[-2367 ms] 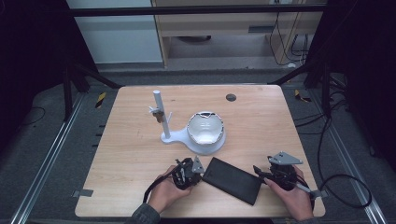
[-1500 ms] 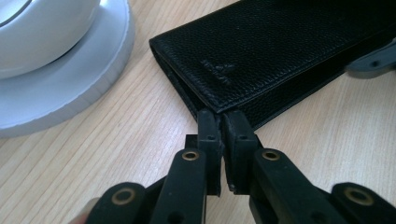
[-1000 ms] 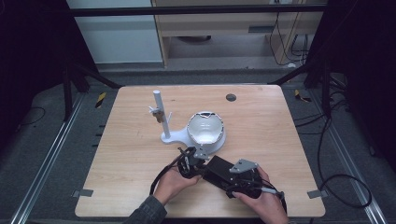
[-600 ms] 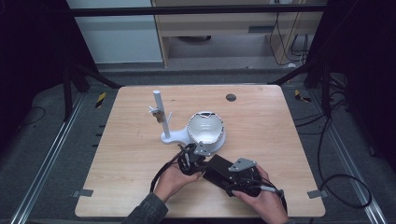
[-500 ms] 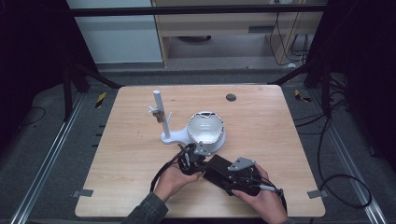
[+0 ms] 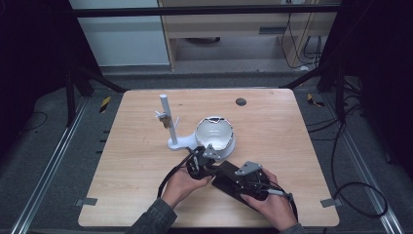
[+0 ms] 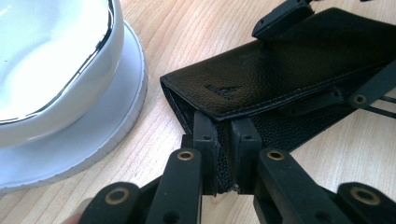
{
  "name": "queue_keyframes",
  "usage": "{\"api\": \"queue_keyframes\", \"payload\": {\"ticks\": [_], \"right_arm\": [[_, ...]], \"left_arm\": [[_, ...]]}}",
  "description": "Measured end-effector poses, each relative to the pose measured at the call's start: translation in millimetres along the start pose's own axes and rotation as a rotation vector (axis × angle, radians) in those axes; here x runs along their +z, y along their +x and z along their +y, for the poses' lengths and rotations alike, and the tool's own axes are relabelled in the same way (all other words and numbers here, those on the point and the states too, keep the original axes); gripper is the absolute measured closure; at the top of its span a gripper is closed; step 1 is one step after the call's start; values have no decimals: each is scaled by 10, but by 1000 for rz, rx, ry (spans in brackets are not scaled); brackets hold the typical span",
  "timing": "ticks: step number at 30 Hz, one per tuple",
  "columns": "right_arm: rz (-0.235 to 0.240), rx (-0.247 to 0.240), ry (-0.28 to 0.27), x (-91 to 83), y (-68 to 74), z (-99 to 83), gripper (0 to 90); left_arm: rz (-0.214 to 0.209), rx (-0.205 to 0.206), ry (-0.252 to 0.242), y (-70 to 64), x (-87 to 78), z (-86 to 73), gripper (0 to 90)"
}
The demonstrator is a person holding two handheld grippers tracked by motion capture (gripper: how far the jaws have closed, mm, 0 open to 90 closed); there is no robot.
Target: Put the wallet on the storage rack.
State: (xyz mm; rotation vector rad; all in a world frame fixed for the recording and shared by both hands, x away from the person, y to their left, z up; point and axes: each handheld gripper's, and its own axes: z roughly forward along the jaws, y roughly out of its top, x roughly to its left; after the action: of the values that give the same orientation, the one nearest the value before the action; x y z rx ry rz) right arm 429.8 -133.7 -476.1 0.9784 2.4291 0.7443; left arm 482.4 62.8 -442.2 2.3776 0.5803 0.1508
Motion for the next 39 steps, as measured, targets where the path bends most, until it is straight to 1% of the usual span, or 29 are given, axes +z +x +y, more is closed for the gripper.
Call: {"api": "queue_keyframes", "payload": {"ticks": [2, 3, 5, 7, 9, 10, 12, 14, 15, 17, 18, 19, 20, 22, 24, 26, 27, 29, 31, 32, 33, 36, 37, 39], "right_arm": [[-14, -6, 3, -3, -5, 2, 390], [-20, -12, 1, 0, -6, 4, 401], [-35, -32, 4, 1, 0, 13, 458], [-54, -61, 2, -15, 17, 35, 547], [-69, -83, -8, -41, 22, 58, 637], [-77, -101, -8, -52, 21, 66, 668], [-82, -120, -2, -63, 18, 73, 716], [-89, -146, 3, -84, 13, 84, 763], [-95, -156, 6, -100, 10, 90, 795], [-90, -171, 5, -131, -11, 106, 828], [-85, -172, 6, -142, -21, 109, 834], [-82, -184, 5, -158, -41, 113, 838], [-84, -191, 6, -175, -56, 115, 840], [-78, -191, -7, -213, -96, 111, 841], [-77, -174, -25, -274, -141, 97, 841], [-70, -153, -59, -339, -194, 69, 842], [-68, -143, -85, -378, -232, 48, 842], [-65, -125, -122, -429, -273, 16, 842], [-60, -112, -164, -471, -306, -18, 842], [-59, -110, -180, -494, -319, -32, 842], [-55, -98, -205, -519, -332, -49, 842], [-52, -84, -251, -556, -355, -79, 842], [-52, -88, -267, -566, -362, -87, 842], [-44, -78, -303, -598, -377, -106, 842]], "left_arm": [[-1, 0, -2, 3, -5, 17, 825], [-1, -1, -3, 4, -7, 25, 823], [-4, -6, -7, 11, -14, 35, 816], [-9, -14, -14, 11, -31, 41, 813], [-8, -16, -19, 3, -62, 43, 791], [-2, -15, -22, -2, -74, 41, 759], [19, -13, -28, -21, -106, 29, 683], [42, -6, -21, -28, -131, 12, 578], [50, -8, -19, -27, -142, 3, 508], [54, -8, -14, -21, -160, -17, 408], [48, -11, -15, -15, -166, -31, 363], [47, -7, -14, -9, -173, -41, 308], [42, -5, -15, -3, -178, -51, 275], [27, 2, -12, 3, -185, -68, 192], [29, -6, -20, 6, -203, -74, 175], [28, -19, -34, 10, -220, -65, 151], [28, -15, -37, 12, -225, -59, 138], [33, -9, -35, -2, -231, -33, 128], [47, -6, -36, -14, -238, -2, 126], [46, -3, -34, -23, -239, 19, 124], [46, 0, -29, -31, -241, 31, 120], [42, 14, -23, -56, -232, 70, 117], [41, 14, -18, -67, -228, 80, 117], [35, 29, -8, -83, -217, 101, 117]]}}
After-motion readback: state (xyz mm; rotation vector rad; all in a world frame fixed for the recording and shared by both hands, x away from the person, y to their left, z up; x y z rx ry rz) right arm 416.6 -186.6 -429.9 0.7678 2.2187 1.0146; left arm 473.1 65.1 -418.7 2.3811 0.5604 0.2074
